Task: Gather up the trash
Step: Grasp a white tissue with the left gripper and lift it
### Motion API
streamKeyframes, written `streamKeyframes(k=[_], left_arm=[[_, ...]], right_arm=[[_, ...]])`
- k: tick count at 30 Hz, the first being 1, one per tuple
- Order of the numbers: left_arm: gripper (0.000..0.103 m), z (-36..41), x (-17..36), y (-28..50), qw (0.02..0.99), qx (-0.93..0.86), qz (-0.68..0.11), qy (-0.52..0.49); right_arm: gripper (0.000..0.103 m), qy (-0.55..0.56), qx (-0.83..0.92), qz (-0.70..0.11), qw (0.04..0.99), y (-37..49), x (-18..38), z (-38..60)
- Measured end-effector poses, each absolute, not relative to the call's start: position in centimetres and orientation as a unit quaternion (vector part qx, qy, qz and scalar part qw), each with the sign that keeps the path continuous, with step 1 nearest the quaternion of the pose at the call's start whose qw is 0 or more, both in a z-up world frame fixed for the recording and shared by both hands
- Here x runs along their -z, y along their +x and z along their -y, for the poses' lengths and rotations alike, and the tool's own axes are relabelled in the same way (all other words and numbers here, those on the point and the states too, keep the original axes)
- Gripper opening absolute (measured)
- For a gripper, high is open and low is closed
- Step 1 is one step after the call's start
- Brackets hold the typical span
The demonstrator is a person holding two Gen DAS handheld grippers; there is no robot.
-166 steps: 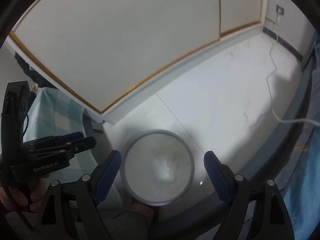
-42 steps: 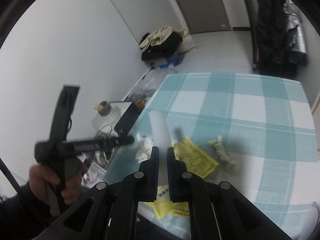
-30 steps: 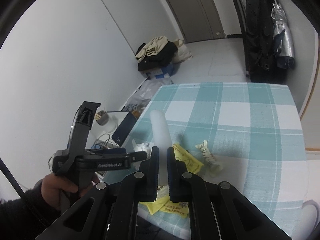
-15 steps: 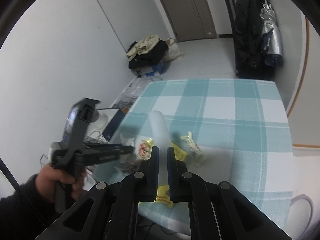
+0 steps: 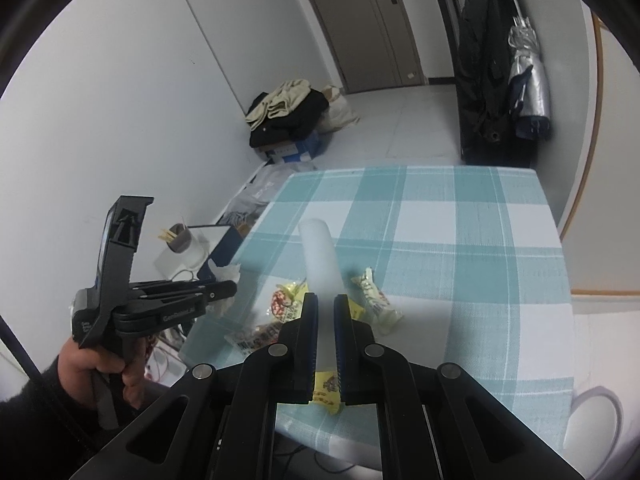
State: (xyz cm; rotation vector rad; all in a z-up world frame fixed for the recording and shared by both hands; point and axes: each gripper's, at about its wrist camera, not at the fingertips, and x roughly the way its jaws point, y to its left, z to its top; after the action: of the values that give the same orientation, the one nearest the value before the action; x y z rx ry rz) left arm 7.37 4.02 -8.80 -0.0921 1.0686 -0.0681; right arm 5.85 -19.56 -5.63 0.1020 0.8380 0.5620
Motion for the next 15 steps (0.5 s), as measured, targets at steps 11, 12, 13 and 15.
streamKeyframes(k=[11, 12, 13, 15], left_arm=[[0.008, -4.2, 5.1, 5.7, 0.886, 0.036, -0.458, -0.054], [0.008, -4.1, 4.7, 5.6, 0.889, 0.037, -0.453, -0.054], [0.008, -4.0, 4.3, 5.3, 0.893, 0.038, -0.446, -0.054], [0.008, -3.8, 3.4, 4.8, 0.899, 0.038, -0.432, -0.056]], right_arm=[[0.007, 0.066, -0.259, -0.406, 0.874, 5.1, 5.6, 20.5], [0.007, 0.068, -0.260, -0.403, 0.875, 4.9, 5.4, 20.6], [0.007, 0.069, -0.260, -0.400, 0.876, 4.6, 5.2, 20.6], [0.007, 0.070, -0.261, -0.391, 0.880, 4.1, 4.6, 20.9]])
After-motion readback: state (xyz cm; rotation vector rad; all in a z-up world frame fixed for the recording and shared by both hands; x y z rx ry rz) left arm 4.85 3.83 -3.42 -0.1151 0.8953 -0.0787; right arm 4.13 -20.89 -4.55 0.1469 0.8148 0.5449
